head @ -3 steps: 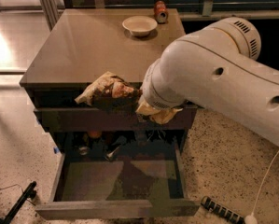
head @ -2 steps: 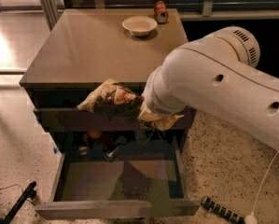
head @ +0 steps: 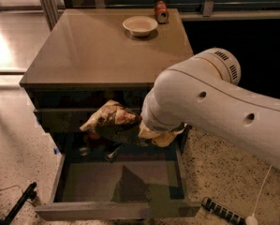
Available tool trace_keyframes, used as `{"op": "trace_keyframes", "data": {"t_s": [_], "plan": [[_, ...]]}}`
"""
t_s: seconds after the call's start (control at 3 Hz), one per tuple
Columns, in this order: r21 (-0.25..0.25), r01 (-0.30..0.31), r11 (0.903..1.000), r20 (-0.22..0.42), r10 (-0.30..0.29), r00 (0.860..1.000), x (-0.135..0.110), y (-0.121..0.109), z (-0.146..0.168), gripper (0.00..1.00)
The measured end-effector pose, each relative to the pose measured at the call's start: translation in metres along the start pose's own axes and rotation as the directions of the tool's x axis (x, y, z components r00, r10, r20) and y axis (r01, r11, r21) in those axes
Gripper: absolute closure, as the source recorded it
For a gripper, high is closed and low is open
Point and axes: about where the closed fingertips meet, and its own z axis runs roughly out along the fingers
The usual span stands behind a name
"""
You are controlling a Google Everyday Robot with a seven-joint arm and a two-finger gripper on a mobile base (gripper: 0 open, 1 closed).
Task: Place brown chip bag into middle drawer
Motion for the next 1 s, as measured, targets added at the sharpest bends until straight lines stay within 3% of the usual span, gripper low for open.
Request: {"op": "trace_keyframes", "data": {"t_s": [0.67, 1.0], "plan": [[-0.013, -0.005, 0.9999, 0.015, 0.005, 1.000, 0.000, -0.001, 0.012, 1.00], [-0.033, -0.014, 0.9994, 0.035, 0.015, 0.999, -0.001, -0.007, 0.040, 1.00]]}}
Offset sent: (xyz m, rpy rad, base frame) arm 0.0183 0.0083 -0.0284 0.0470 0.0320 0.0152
